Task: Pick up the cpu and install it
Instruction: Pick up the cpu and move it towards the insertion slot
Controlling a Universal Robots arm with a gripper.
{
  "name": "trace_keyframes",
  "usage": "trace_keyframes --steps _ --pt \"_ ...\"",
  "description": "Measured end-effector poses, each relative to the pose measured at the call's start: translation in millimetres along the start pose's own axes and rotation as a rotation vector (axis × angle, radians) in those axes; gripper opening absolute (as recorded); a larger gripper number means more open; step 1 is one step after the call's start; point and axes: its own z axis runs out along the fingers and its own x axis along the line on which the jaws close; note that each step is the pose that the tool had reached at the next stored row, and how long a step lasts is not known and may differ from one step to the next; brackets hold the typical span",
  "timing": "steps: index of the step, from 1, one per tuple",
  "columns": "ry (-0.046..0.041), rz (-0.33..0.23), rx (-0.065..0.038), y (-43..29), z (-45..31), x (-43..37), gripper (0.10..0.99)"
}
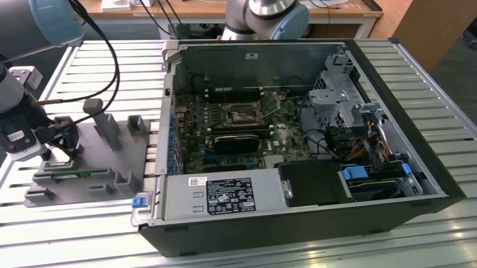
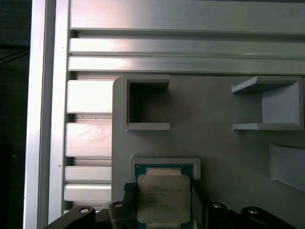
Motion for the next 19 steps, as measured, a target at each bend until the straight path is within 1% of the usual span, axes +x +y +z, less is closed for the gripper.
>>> trace_keyframes --steps 4,7,10,11,19 --pt "-0.0004 0.000 -0.001 0.0 -0.3 0.0 0.541" --pt "-0.0002 0.000 -0.001 0.1 -2.4 -0.1 0.541" --pt "-0.0002 0.000 -0.001 0.3 -6.5 -0.1 0.541" --pt "-0.0002 0.000 -0.001 0.6 -10.4 -0.2 0.541" --pt "-0.0002 0.000 -0.001 1.0 -18.3 -0.3 0.541"
